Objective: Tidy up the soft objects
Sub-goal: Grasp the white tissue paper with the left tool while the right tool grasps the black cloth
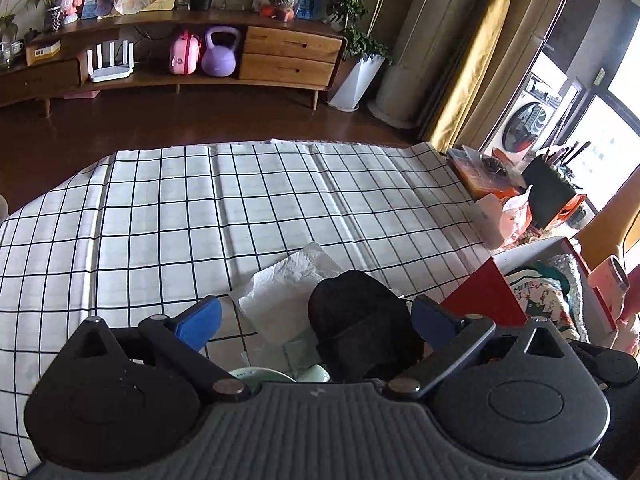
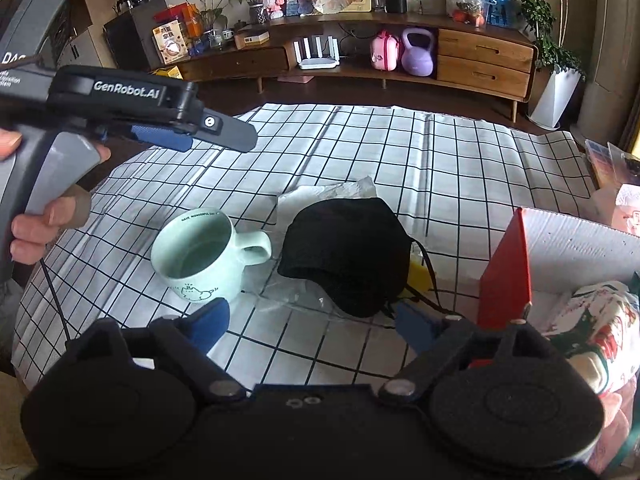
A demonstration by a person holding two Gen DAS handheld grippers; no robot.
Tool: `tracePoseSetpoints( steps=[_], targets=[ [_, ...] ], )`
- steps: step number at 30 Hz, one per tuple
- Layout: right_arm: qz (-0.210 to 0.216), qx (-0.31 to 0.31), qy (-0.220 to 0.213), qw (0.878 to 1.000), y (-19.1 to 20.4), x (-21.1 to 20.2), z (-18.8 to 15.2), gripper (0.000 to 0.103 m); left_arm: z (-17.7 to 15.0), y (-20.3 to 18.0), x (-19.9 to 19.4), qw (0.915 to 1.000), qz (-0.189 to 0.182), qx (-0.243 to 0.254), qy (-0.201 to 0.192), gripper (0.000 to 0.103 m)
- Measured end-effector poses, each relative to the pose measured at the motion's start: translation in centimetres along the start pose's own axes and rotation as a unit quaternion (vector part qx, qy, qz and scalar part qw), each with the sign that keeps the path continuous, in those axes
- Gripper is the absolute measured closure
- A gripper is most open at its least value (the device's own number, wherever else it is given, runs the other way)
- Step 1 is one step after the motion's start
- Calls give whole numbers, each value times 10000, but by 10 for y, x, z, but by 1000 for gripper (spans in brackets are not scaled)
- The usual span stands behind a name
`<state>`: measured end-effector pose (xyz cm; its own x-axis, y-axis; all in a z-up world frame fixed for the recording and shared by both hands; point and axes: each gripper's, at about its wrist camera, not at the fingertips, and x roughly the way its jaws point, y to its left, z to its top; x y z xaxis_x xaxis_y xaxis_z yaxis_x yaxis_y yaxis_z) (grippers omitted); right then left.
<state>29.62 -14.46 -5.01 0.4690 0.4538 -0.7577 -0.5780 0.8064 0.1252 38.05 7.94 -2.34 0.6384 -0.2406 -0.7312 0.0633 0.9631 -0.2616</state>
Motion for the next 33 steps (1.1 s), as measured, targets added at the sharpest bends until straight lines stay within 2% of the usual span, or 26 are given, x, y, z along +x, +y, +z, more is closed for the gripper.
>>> tracePoseSetpoints(
  steps=[4,11,16,18,21,25,28,29,33],
  targets=[
    [-5,-160,116,9998,-2,22,5,22,13,9,27,9994,246,83,225,1],
    [-96,-518,202,9984,1,56,13,22,25,32,78,9974,135,71,702,1],
    [-281,-632,73,9976,4,76,19,15,24,37,110,9953,207,194,927,2],
    [-257,-727,115,9970,5,84,21,14,26,38,119,9947,291,269,952,2],
    [-345,-858,162,9956,6,96,23,12,30,41,132,9937,226,283,1061,3],
    [-366,-902,184,9951,7,106,22,9,29,39,147,9908,245,482,1240,17],
    [-414,-1058,128,9934,11,109,21,6,26,36,154,9886,280,629,1343,19],
    [-429,-1108,126,9928,12,110,20,5,25,35,157,9875,305,672,1396,27],
    [-528,-1207,97,9912,17,113,19,5,25,36,162,9859,209,689,1514,38]
  ],
)
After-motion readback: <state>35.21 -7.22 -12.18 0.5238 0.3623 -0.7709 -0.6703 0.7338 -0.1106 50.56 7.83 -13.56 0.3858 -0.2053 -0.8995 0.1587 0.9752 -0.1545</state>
